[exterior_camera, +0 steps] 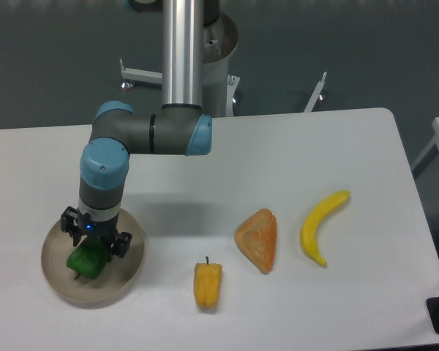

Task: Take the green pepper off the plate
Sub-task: 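Lower the gripper onto the green pepper and close on it, then lift the green pepper off the plate and carry it toward the yellow pepper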

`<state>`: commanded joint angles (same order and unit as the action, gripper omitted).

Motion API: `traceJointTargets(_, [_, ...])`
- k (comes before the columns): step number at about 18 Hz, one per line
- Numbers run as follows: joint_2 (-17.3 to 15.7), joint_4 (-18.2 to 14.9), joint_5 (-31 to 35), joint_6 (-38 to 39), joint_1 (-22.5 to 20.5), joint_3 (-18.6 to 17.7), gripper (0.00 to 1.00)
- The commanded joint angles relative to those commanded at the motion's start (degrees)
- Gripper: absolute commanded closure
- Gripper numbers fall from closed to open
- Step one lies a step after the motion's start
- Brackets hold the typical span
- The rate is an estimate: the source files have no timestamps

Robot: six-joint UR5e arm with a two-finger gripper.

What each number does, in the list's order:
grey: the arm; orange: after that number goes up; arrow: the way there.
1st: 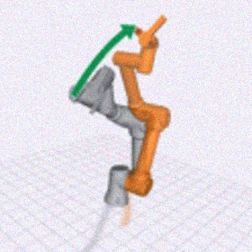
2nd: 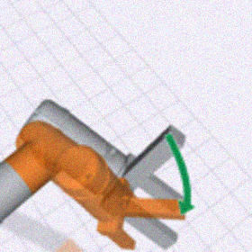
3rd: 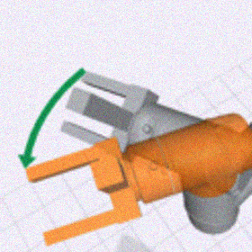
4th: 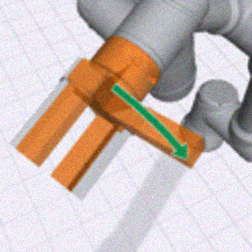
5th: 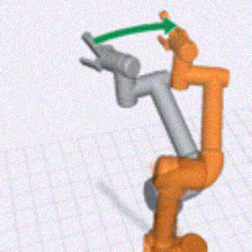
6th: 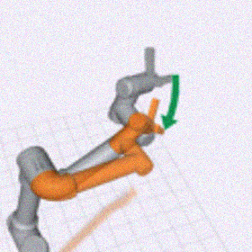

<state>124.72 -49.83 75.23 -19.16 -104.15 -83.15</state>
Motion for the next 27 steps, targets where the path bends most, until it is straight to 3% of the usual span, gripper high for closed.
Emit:
traceJointTargets(6, [-0.79,-0.09,-0.09,-0.26,-0.09,0.44,0.67])
traceJointTargets(9, [-2.72,-0.53,0.26,-2.01,-1.22,1.05,0.67])
traceJointTargets(14, [-5.97,-1.49,0.70,-11.23,-7.37,0.44,0.67])
traceJointTargets(22, [-6.59,-1.58,4.66,-26.35,-15.28,1.14,0.67])
traceJointTargets(27, [-5.28,-1.93,5.45,-33.48,-19.42,3.16,0.67])
